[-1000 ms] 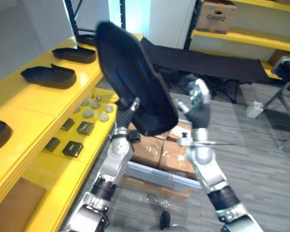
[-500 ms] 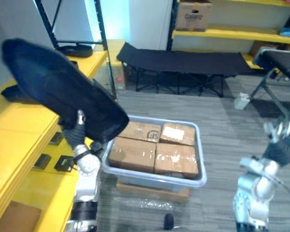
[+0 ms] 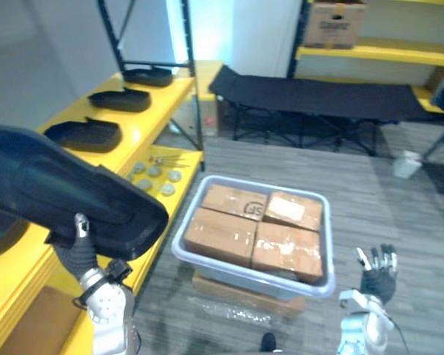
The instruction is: Walk over and take plastic housings, then place them on the shelf
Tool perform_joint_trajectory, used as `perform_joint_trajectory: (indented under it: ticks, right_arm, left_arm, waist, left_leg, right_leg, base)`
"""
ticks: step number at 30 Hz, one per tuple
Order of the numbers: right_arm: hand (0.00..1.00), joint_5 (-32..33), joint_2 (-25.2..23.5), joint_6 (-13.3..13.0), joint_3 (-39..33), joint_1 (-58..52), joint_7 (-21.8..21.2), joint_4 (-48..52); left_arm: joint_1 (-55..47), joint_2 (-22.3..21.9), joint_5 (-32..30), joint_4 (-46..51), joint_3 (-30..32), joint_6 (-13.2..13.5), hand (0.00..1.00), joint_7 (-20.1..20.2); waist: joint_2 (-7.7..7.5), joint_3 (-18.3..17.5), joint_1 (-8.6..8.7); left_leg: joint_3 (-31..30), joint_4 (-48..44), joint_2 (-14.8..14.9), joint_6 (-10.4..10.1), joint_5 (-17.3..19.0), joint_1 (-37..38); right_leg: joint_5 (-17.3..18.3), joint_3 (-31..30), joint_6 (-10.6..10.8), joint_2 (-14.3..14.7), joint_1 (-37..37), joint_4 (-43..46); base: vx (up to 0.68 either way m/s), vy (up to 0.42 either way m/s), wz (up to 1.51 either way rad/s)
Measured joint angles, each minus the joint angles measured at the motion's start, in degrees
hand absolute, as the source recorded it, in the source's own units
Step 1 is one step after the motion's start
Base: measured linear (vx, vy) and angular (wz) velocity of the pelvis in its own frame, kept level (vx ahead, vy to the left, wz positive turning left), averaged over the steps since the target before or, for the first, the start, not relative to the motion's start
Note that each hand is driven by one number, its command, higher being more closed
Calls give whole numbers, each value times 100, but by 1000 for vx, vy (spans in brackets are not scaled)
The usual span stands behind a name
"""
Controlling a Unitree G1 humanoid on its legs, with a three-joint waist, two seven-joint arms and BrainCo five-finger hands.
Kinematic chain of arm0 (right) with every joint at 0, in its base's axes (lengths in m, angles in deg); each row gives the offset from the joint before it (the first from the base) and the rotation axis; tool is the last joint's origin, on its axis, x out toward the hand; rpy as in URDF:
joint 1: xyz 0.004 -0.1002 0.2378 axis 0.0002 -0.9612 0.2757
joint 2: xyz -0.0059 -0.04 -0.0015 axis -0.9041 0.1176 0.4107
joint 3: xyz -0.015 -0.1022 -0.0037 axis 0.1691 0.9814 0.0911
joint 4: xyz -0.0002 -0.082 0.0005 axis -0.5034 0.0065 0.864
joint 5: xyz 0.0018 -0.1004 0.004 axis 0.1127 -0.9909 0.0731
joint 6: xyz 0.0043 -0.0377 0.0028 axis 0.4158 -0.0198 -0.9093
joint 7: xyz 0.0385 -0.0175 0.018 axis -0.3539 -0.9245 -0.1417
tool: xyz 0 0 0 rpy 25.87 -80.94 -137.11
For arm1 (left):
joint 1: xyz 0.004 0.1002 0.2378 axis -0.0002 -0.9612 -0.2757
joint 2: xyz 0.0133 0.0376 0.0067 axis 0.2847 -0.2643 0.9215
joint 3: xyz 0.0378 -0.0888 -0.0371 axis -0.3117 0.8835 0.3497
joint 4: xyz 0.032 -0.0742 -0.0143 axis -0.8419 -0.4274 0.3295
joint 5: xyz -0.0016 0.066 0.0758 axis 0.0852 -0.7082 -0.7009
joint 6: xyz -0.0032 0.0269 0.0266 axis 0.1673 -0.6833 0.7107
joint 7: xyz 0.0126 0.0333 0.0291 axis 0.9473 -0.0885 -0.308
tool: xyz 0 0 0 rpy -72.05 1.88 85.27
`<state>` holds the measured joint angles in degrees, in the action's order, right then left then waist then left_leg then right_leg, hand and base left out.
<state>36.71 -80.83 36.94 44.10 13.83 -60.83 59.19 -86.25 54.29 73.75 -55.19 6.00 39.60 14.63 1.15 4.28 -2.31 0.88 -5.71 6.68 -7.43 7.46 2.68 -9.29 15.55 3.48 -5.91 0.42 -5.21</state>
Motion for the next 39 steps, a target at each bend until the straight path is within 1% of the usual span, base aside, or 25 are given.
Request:
perform_joint_trajectory:
  ticks: [1,3,7,9,10,12,14,15,18,20,23,26,27,28,29,30,31,32,33,35,36,37,38,39]
  right_arm:
    - [0,2,7,36,139,179,-36,-92]
    - [0,3,10,38,261,278,-138,-173]
    - [0,-37,9,49,729,400,-285,-215]
    - [0,-27,11,105,893,399,-348,-215]
    - [0,-23,12,122,928,399,-350,-215]
    - [0,-23,18,270,1030,393,-349,-215]
    - [0,-26,19,379,1094,379,-348,-215]
    - [0,-31,29,433,1128,378,-349,-215]
    - [0,-152,67,490,1169,366,-348,-216]
    - [0,-238,108,504,1191,376,-356,-216]
    - [0,-244,152,569,1185,366,-403,-214]
    - [0,-240,215,620,1148,358,-513,-214]
    - [0,-251,227,650,1101,356,-513,-214]
    - [0,-258,238,671,1060,332,-510,-214]
    - [0,-258,271,679,987,270,-507,-209]
    - [0,-251,302,679,847,213,-517,-206]
    - [0,-248,310,679,767,188,-518,-204]
    - [0,-247,323,678,587,110,-524,-193]
    - [0,-236,301,674,371,6,-543,-149]
    - [0,-194,385,675,262,-39,-541,-132]
    - [0,-193,402,673,153,-149,-523,-56]
    - [0,-204,367,671,130,-252,-496,28]
    - [0,-256,294,670,140,-330,-489,98]
    - [0,-256,119,668,233,-424,-494,218]
  left_arm:
    - [-91,-1,5,124,24,31,100,102]
    - [-122,-1,6,167,55,80,100,162]
    - [-123,-2,43,218,11,237,100,385]
    - [-122,-2,43,232,-195,257,100,546]
    - [-122,-2,42,232,-261,257,100,566]
    - [-120,0,31,240,-463,257,100,604]
    - [-118,2,33,241,-569,253,100,647]
    - [-117,3,33,241,-629,247,100,677]
    - [-106,17,32,241,-748,166,100,701]
    - [-108,19,31,233,-819,-2,100,678]
    - [-205,22,49,162,-803,-96,100,668]
    - [-370,17,242,145,-760,-108,100,691]
    - [-421,2,313,138,-740,-115,100,707]
    - [-464,-5,406,129,-729,-115,100,737]
    - [-537,-3,494,119,-736,-115,100,793]
    - [-554,2,493,104,-779,-114,100,843]
    - [-552,9,493,83,-813,-114,100,879]
    - [-549,26,490,29,-903,-114,100,940]
    - [-518,14,493,-28,-1046,-115,100,953]
    - [-516,21,494,-50,-1214,-115,100,961]
    - [-459,21,495,-118,-1372,-130,100,1032]
    - [-403,34,494,-129,-1474,-150,100,1081]
    - [-393,46,492,-115,-1506,-160,100,1136]
    - [-466,63,492,-100,-1494,-160,100,1164]
  waist:
    - [5,36,-32]
    - [-2,40,-44]
    - [-47,73,-69]
    - [-58,92,-56]
    - [-59,99,-47]
    - [-60,138,-8]
    - [-63,159,-9]
    - [-56,167,-8]
    - [-56,185,6]
    - [-55,204,4]
    - [-72,231,4]
    - [-63,438,-28]
    - [-30,539,-27]
    - [-9,556,-22]
    - [36,561,-6]
    - [78,584,3]
    - [83,590,9]
    - [49,596,29]
    - [78,586,103]
    - [168,597,186]
    - [248,567,308]
    - [257,561,334]
    - [186,589,296]
    - [90,615,272]
  left_leg:
    - [-128,-6,-33,10,-11,7]
    - [-181,-10,-47,14,-9,25]
    - [-181,-67,-71,53,24,10]
    - [-175,-67,-92,68,33,13]
    - [-172,-67,-98,73,36,13]
    - [-126,-66,-112,87,49,25]
    - [-44,-65,-109,93,69,23]
    - [1,-67,-109,95,81,20]
    - [91,-73,-100,96,110,29]
    - [195,-94,-85,96,142,36]
    - [193,-110,-59,90,156,26]
    - [88,-423,-18,143,240,-106]
    - [99,-573,31,180,286,-161]
    - [118,-718,43,227,317,-246]
    - [166,-1049,59,296,344,-509]
    - [273,-1336,69,485,308,-780]
    - [293,-1375,47,592,247,-869]
    - [309,-1033,-49,870,86,-818]
    - [947,-1120,109,856,277,-692]
    - [1426,-1335,265,805,366,-587]
    - [1738,-996,270,617,359,-374]
    - [1790,-669,189,370,299,-263]
    - [1754,-417,10,313,147,-158]
    - [1703,-324,-121,361,129,-174]
  right_leg:
    - [31,131,27,-18,95,1]
    - [50,167,41,-30,151,0]
    - [67,168,53,-54,163,1]
    - [76,164,64,-79,162,2]
    - [77,162,65,-86,160,3]
    - [91,130,58,-96,147,1]
    - [91,48,56,-92,88,1]
    - [89,1,58,-90,51,2]
    - [70,-63,83,-83,7,29]
    - [36,-162,99,-61,-48,51]
    - [33,-167,97,-30,-43,50]
    - [40,-68,87,-6,18,52]
    - [55,14,69,-4,80,53]
    - [62,56,60,-4,87,54]
    - [80,174,47,-8,89,57]
    - [177,320,1,-33,44,135]
    - [259,369,4,-69,-2,223]
    - [334,529,-48,-241,-61,369]
    - [359,906,-67,-375,-59,465]
    - [431,1123,-42,-463,-66,672]
    - [471,1357,41,-577,-37,847]
    - [500,1475,104,-677,-23,944]
    - [502,1483,143,-821,-11,989]
    - [479,1497,194,-892,22,941]
  base:
    - [1,7,37]
    - [5,16,24]
    - [1,16,2]
    - [0,0,0]
    - [0,0,0]
    - [7,35,-7]
    - [7,25,-20]
    - [14,22,-20]
    - [43,30,-18]
    - [51,25,-23]
    - [23,10,-1]
    - [-22,3,19]
    - [-58,-5,20]
    - [-97,-7,35]
    - [-98,-12,58]
    - [-95,-12,65]
    - [-94,-19,80]
    - [-88,43,103]
    - [-79,62,107]
    - [-31,113,91]
    - [-19,156,104]
    - [-82,251,95]
    - [-141,211,52]
    - [-130,165,27]
